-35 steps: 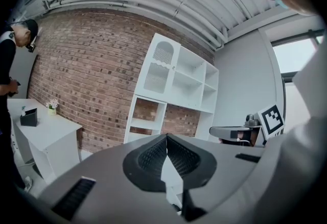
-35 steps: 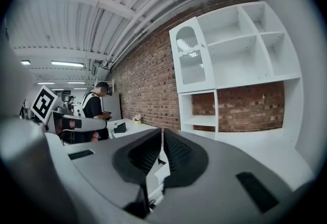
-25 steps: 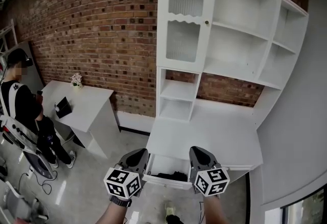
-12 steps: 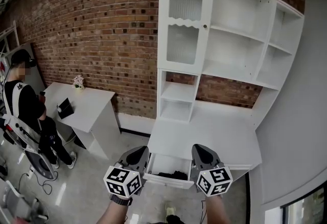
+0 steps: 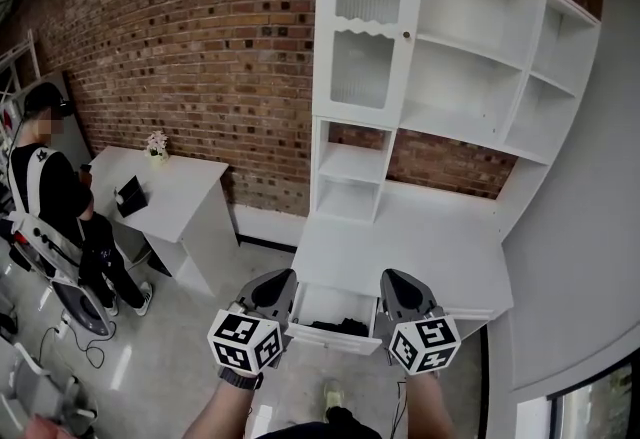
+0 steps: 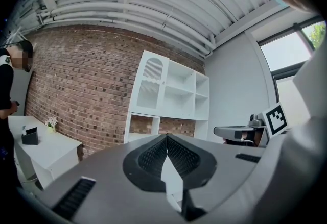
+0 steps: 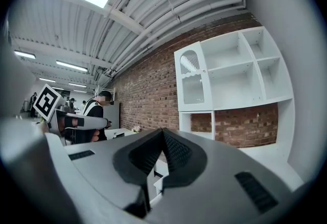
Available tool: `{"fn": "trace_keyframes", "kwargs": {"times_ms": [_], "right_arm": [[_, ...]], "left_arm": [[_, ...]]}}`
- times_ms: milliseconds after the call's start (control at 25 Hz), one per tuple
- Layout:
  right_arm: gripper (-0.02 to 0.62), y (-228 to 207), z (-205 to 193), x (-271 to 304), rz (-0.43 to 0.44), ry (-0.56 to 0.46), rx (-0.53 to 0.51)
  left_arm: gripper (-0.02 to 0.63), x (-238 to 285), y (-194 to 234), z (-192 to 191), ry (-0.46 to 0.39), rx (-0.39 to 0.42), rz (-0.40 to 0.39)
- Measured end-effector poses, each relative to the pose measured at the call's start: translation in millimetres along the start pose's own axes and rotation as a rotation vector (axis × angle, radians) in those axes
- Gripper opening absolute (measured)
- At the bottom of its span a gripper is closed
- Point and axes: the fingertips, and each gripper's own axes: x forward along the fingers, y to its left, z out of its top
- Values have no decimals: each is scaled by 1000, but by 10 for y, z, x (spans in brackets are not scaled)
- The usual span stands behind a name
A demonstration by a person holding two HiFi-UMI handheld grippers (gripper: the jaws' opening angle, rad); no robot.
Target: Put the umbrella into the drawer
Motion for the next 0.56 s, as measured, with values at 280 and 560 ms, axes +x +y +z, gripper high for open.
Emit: {"fn": "trace_keyframes", "kwargs": {"times_ms": [280, 560], "right_arm": [[5, -8, -6, -45, -6, -2, -8], [5, -10, 2, -64, -8, -1, -12]], "left_arm": [[6, -1, -35, -4, -6, 1, -4], [6, -15, -51, 24, -6, 8, -3]]}}
